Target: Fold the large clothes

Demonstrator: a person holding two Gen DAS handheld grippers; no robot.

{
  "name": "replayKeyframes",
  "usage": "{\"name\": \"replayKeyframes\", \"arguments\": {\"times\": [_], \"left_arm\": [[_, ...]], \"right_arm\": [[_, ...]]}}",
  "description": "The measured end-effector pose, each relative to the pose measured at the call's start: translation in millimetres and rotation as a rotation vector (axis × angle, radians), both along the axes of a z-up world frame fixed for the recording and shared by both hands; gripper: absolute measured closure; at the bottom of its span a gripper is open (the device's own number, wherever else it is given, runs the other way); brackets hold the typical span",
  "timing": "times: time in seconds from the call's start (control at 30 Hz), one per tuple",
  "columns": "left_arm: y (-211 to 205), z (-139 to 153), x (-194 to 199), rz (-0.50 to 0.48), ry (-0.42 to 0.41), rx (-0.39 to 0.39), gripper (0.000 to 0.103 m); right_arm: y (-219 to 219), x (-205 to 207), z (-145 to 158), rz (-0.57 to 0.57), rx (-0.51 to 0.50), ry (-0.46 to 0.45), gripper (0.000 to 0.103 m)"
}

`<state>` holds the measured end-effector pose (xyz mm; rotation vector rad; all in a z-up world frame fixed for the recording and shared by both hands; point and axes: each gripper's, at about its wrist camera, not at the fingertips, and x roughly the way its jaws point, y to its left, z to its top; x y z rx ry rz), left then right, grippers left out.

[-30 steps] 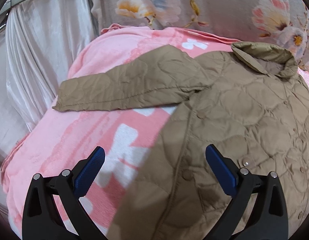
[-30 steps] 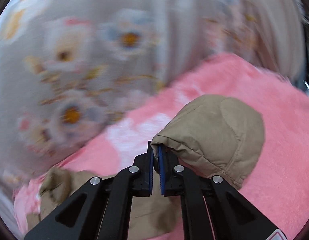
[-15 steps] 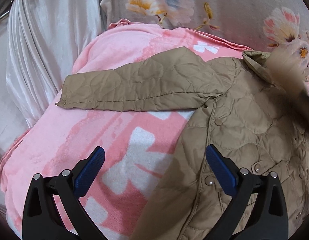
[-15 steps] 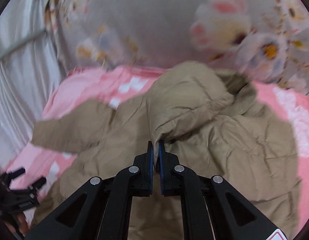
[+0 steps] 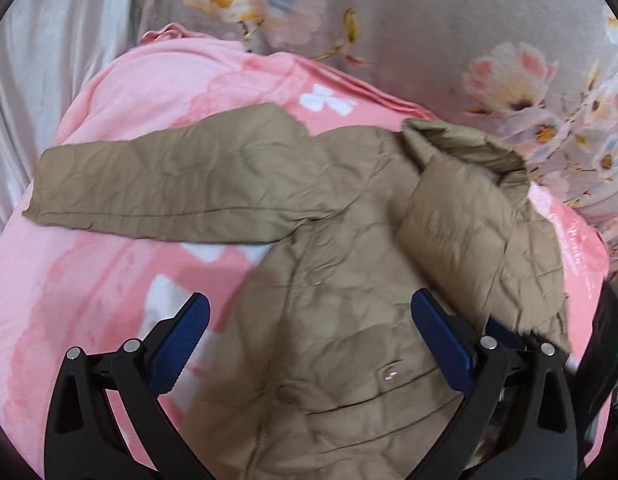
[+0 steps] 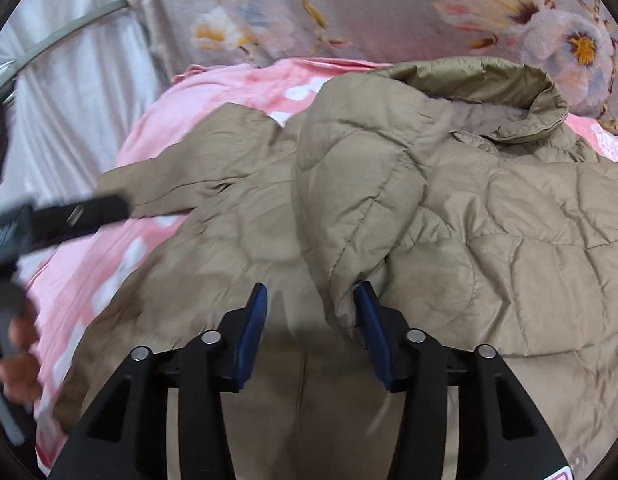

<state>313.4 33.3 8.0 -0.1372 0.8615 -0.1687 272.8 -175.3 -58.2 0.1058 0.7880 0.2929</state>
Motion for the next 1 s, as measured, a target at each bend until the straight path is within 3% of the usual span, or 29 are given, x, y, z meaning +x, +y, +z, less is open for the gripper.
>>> {"name": "replayKeyframes", "arguments": {"times": [0.2, 0.37, 0.43, 0.6, 0.77, 0.83, 0.9, 0.97, 1.0], "left_arm": [[4, 7, -5, 0.024, -0.030, 0.047, 0.005], [18, 4, -6, 0.024, 0.018, -0.016, 0.005], [21, 1, -7, 0.021, 0.035, -0.041, 0.005], [5, -27, 0, -0.026, 0.132, -0.063, 0.005], [-30, -54, 8, -0.111, 0.226, -0.106, 0.007], [-37, -57, 12, -0.111, 0.222, -0.099, 0.011], [-40, -56, 17, -0.109, 0.216, -0.091, 0.022], [-42, -54, 21, -0.094, 0.196, -0.061, 0.047], [-44, -52, 23, -0.096, 0.181, -0.040, 0.051]], "right_arm": [[-45, -27, 20, -0.053, 0.141, -0.034, 0.055], [-56, -20, 25, -0.106, 0.214, -0.019, 0.062], [-41, -12, 19, -0.075, 0.205, 0.005, 0.070], [-10, 13, -13, -0.058, 0.122, 0.100, 0.074], [-33, 3, -3, -0.099, 0.198, 0.075, 0.075], [-57, -9, 10, -0.157, 0.200, 0.028, 0.073], [-97, -23, 18, -0.271, 0.186, 0.000, 0.072], [-151, -36, 19, -0.413, 0.213, -0.010, 0.072], [-178, -43, 17, -0.492, 0.235, -0.010, 0.069]]}}
